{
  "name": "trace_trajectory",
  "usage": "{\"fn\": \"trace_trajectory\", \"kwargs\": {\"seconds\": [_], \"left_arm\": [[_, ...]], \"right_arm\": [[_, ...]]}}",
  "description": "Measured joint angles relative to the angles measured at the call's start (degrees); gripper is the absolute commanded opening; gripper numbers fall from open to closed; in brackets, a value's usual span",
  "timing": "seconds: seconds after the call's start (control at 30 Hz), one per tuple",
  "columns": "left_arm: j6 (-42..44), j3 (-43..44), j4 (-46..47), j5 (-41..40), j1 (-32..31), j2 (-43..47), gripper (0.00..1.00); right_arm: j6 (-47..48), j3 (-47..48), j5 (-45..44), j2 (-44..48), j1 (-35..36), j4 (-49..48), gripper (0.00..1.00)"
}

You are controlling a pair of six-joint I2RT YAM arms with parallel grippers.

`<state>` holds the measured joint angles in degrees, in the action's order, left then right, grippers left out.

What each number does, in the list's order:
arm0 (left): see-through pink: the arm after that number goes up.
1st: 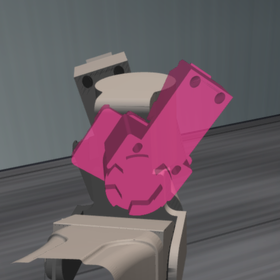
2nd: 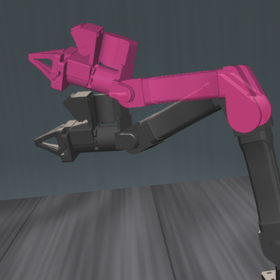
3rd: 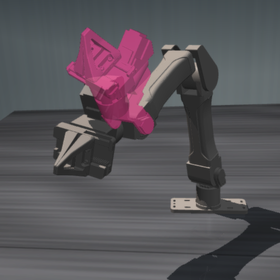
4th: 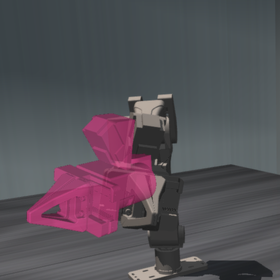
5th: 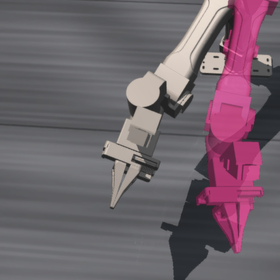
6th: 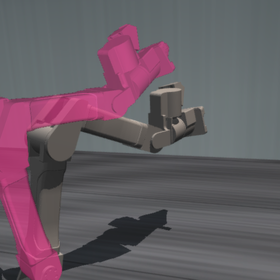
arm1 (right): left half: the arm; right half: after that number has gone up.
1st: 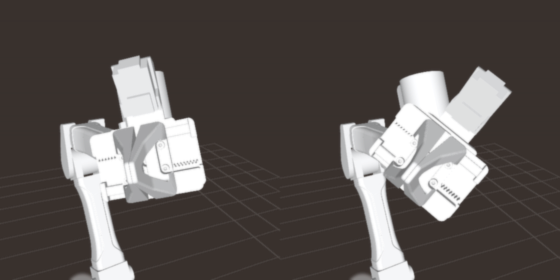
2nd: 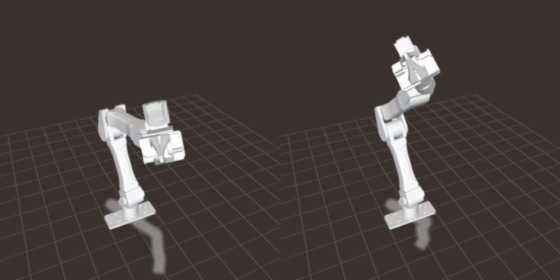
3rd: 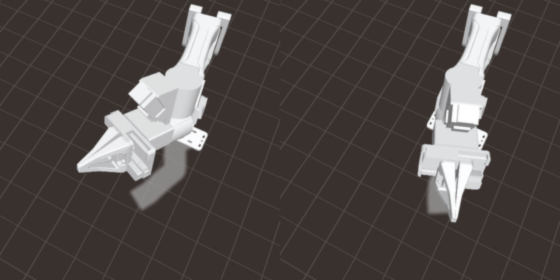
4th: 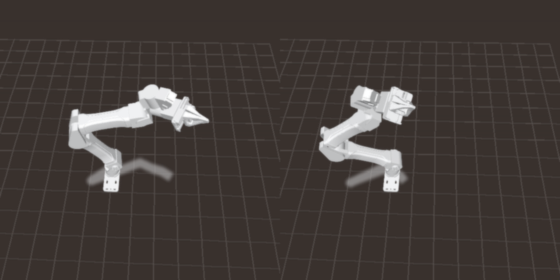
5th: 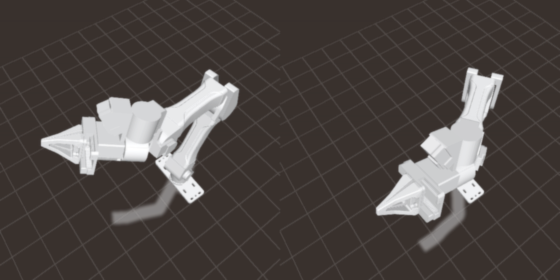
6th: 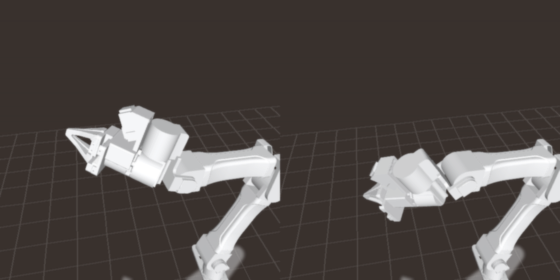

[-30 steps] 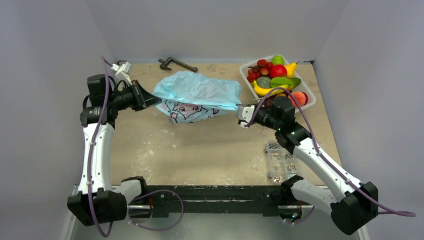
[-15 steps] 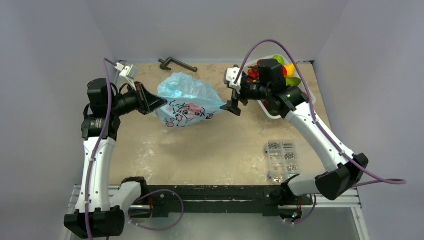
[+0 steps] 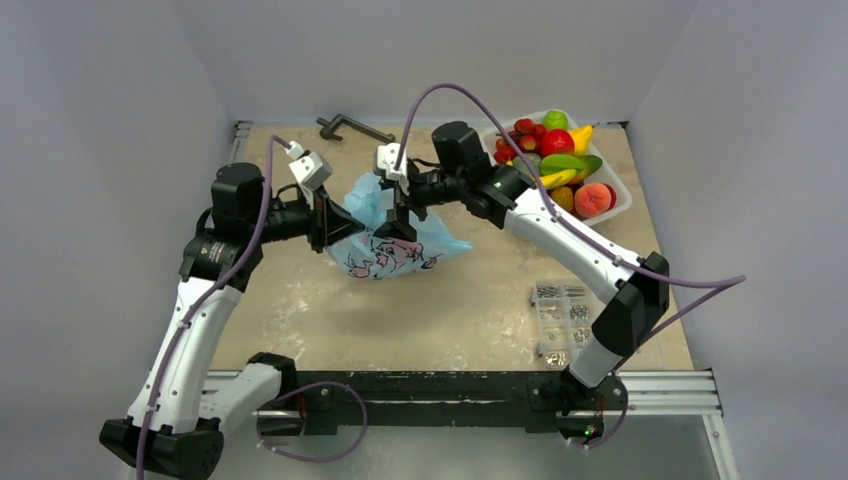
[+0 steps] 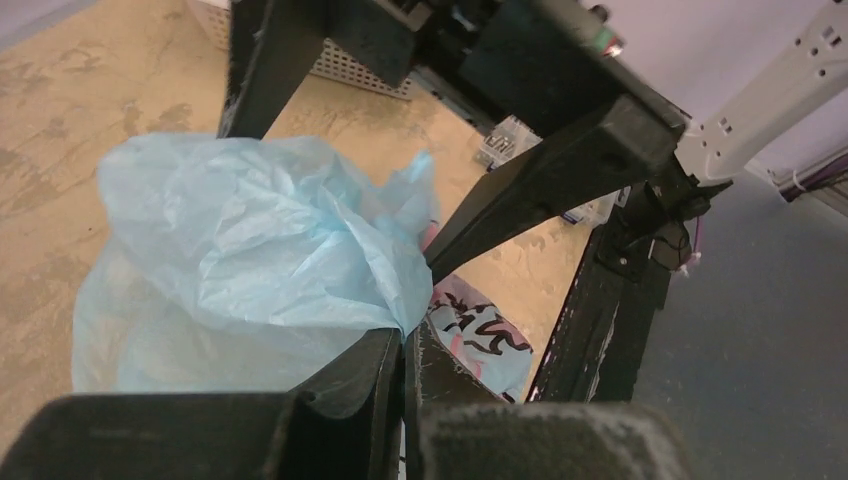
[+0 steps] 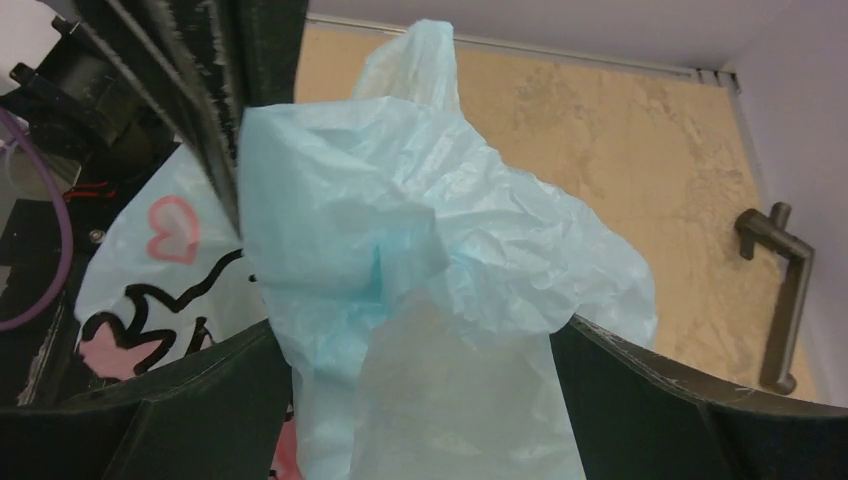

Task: Place the fake fruits into the plastic bag and tie a complex knot

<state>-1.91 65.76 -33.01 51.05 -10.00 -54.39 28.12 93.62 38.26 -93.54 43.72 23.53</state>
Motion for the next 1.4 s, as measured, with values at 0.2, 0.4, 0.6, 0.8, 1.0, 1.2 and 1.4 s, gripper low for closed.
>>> {"fn": "trace_trajectory", "kwargs": {"seconds": [0.2, 0.4, 0.6, 0.8, 1.0, 1.2, 1.4], "left_arm": [[6.38, 1.75, -2.58, -2.29, -5.20, -1.38, 0.18], [17.22, 16.50, -18.47, -0.39, 0.22, -5.99, 0.65], [30.27, 26.71, -36.09, 2.97, 19.10, -12.00, 0.99], [19.98, 18.45, -36.20, 4.33, 19.30, -14.23, 1.00], [-1.53, 2.84, -22.71, 4.42, 19.21, -14.27, 1.00], [-16.26, -6.45, -9.77, 5.99, 15.82, -14.38, 0.89], [-30.91, -11.98, 6.58, 10.67, 15.37, -14.84, 0.00]], "right_arm": [[1.55, -0.39, 0.52, -1.60, 1.92, -0.09, 0.05], [6.36, -11.74, 0.26, 7.13, 1.57, -4.92, 0.00], [10.40, -20.76, -1.31, 15.10, -0.79, -11.10, 0.00], [10.80, -28.02, -3.41, 18.21, -0.63, -19.89, 0.00], [9.90, -29.70, -5.31, 18.40, -0.63, -25.79, 0.00], [9.33, -30.25, -5.51, 19.52, -0.63, -29.03, 0.00], [9.16, -30.36, -5.55, 19.82, -0.74, -29.83, 0.00]]}}
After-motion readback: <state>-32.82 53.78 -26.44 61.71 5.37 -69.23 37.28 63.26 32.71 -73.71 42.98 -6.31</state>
